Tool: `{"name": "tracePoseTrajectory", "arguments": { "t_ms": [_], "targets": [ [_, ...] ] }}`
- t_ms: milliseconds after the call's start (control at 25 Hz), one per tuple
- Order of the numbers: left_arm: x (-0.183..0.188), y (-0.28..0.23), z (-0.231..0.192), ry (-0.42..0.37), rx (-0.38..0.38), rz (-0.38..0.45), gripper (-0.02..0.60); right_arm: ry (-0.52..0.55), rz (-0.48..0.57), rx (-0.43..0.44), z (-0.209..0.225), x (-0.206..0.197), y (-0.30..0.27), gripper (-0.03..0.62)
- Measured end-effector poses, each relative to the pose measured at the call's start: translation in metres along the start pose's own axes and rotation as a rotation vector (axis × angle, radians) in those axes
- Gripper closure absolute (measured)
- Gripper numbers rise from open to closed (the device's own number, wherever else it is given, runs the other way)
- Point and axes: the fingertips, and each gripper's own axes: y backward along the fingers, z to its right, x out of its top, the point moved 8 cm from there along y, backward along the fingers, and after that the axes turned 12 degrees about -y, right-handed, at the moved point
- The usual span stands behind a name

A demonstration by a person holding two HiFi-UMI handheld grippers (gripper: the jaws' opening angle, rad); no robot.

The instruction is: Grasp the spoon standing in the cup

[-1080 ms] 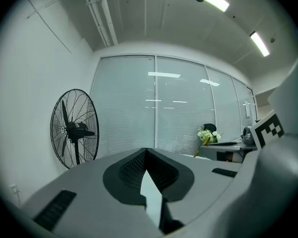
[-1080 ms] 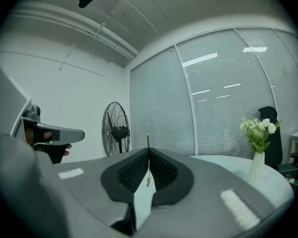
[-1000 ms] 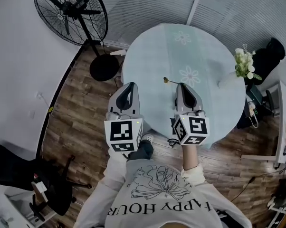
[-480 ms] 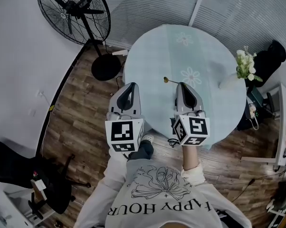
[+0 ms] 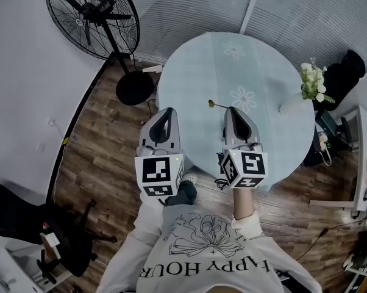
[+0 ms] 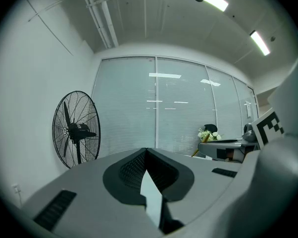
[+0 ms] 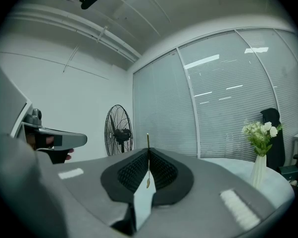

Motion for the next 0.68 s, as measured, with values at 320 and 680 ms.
{"name": "tracePoseTrajectory", "arguments": {
  "t_ms": [320, 680],
  "targets": [
    [-0.0001, 0.0002, 0.0043, 0.008, 0.002, 0.005, 0.58, -0.007, -0.002, -0.001, 0.0031, 0.0002, 0.0037, 0.579],
    [-0.001, -0.0011, 0.0087, 0.008, 0.001, -0.001, 0.58, -0.008, -0.007, 0.001, 0.0067, -0.0013, 0.0057, 0.579]
  ]
}}
